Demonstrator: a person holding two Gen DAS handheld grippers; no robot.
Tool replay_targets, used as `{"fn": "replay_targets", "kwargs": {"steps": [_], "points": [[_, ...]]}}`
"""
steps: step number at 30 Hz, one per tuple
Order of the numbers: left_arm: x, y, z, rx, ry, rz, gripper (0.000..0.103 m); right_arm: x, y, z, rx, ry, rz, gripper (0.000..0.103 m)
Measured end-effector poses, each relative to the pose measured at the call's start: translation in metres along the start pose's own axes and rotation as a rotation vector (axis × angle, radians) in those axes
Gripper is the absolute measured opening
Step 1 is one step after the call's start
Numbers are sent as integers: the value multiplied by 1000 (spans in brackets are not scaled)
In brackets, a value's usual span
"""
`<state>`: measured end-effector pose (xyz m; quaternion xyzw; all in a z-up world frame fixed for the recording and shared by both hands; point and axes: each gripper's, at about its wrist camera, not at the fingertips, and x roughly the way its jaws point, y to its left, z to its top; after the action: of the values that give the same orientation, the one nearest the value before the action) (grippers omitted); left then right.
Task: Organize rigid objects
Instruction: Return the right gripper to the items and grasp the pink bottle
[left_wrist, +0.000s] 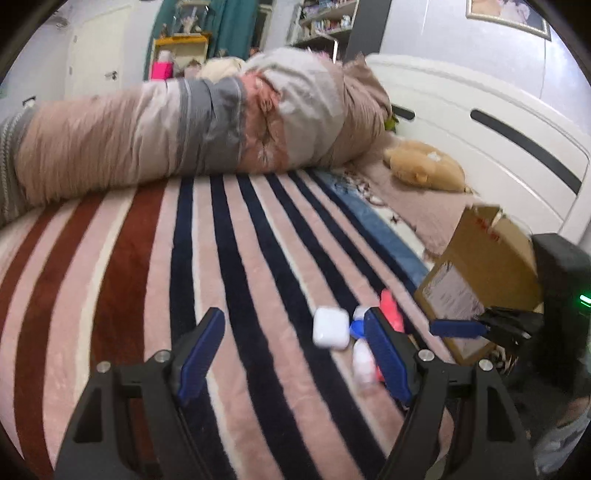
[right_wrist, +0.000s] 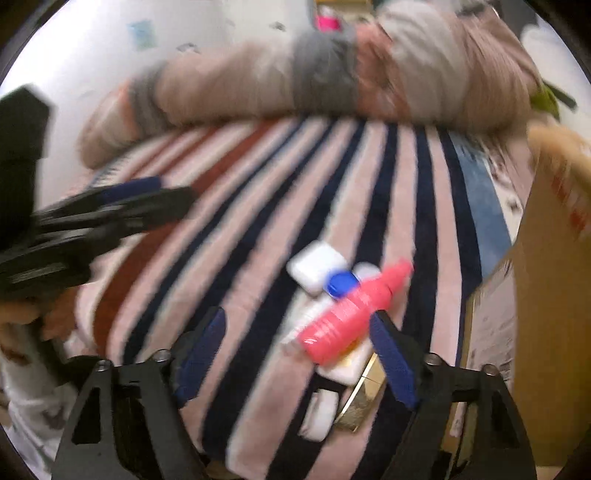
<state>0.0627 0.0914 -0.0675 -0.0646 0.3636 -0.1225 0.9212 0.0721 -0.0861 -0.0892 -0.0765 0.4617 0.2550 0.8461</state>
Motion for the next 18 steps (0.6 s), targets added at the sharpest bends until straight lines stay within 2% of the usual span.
{"fn": "replay_targets", "kwargs": {"steps": [3,5,10,13,18], "points": [[8,7,-4,-7,19,5,75,22,-17,-3,54,31,-70,60],[9,10,-5,-13,25,2,75,32,-27,-3,92,44,-50,53],[6,16,-7,-28,23,11,75,38,-29,-4,24,59,-122,52],[6,15,-7,-23,20,3,75,41,-42,-4,85,93,-52,53],[7,12,-9,-18,26,-4,75,43,-58,4,172,77,-22,53]]}}
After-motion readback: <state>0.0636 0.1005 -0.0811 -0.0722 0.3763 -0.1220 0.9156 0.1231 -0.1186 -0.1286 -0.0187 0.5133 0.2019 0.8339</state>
